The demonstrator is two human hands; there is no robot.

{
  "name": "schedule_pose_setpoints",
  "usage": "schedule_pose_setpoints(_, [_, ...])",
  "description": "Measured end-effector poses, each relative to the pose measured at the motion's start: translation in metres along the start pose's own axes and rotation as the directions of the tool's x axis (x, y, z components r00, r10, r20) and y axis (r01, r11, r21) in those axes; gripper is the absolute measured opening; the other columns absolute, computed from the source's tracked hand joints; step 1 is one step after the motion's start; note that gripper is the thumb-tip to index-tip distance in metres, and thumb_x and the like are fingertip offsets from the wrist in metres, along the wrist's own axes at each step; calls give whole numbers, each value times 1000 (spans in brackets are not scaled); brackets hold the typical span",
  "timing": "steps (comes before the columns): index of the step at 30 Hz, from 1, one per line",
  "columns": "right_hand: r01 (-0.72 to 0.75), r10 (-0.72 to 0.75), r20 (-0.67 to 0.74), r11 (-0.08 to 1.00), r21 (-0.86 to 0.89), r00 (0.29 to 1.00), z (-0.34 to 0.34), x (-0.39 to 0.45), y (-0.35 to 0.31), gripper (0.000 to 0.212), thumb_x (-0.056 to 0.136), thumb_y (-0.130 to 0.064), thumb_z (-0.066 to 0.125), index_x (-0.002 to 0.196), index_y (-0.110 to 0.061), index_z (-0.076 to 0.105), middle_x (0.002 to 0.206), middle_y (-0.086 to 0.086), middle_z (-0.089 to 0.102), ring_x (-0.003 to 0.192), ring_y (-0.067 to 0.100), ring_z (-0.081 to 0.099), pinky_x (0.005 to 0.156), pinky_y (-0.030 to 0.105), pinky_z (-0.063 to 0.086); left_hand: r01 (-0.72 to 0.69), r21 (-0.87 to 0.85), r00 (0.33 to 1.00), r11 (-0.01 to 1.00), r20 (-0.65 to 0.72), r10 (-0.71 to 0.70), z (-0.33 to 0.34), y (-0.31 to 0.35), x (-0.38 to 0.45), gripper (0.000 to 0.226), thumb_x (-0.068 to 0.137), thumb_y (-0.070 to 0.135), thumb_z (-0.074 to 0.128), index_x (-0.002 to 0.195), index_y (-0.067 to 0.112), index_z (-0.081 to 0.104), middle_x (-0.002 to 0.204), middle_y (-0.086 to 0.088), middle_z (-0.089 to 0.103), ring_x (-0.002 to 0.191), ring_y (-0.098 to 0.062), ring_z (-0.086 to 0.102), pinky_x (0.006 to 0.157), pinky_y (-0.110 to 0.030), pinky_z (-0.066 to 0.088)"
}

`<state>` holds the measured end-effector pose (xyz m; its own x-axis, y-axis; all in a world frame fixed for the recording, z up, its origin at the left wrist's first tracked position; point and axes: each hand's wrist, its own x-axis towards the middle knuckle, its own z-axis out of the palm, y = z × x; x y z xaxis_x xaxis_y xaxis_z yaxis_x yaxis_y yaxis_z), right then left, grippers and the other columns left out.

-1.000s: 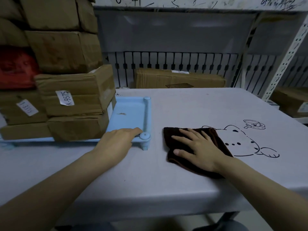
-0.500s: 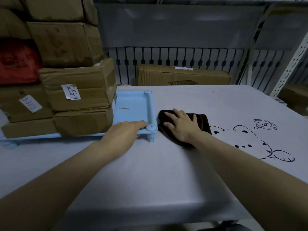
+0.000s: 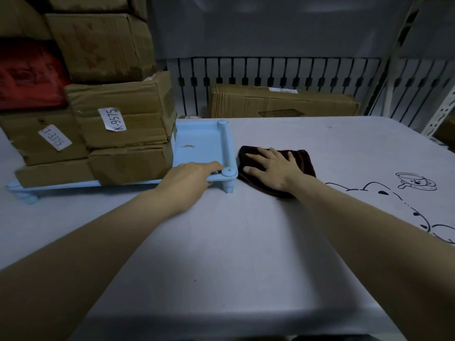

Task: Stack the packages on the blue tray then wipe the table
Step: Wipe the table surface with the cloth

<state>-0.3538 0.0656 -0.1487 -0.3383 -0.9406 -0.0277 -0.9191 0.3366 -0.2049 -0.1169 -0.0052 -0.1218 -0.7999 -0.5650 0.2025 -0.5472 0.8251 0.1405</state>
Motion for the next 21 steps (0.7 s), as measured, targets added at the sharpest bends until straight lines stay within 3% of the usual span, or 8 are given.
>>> schedule_pose_setpoints(9, [322,-322,-1,946,46,947,3,-76,0,50,101,-48,41,151,-41,32,164,-15,17,152,10,5,123,47,-2,-16,-32,1000,999,-8,16,0,-2,4,33,97,14,52,125,32,54,117,3,65,102,-22,59,81,-45,52])
schedule_pose_setpoints(11, [373,-375,9,923,91,927,2,-87,1,49,102,-43,43,150,-37,35,163,-16,19,152,7,7,122,43,-2,-11,-36,1000,999,-11,10,1,-1,3,36,96,14,51,129,30,52,123,3,61,112,-20,55,86,-42,50])
schedule_pose_setpoints(15, [280,-276,-59,959,54,959,7,-63,-5,47,103,-41,40,150,-37,37,163,-11,24,151,13,15,122,44,4,-15,-19,998,1000,-60,14,4,-1,-6,49,98,13,52,145,20,41,146,1,46,136,-18,39,106,-32,36])
schedule_pose_setpoints(18, [129,-127,-69,991,29,990,8,-22,-13,50,104,-44,35,153,-35,30,165,-7,16,152,19,12,121,52,5,-20,20,995,1000,-94,22,14,-6,-13,51,95,1,47,143,17,44,142,-3,50,132,-23,44,109,-30,29])
schedule_pose_setpoints(21, [81,-80,-60,997,14,995,7,14,-17,54,103,-48,31,155,-38,21,167,-6,5,153,22,4,119,63,3,-12,7,989,1000,-145,13,24,-8,-10,46,94,-1,46,134,21,52,127,0,59,119,-23,51,102,-27,27])
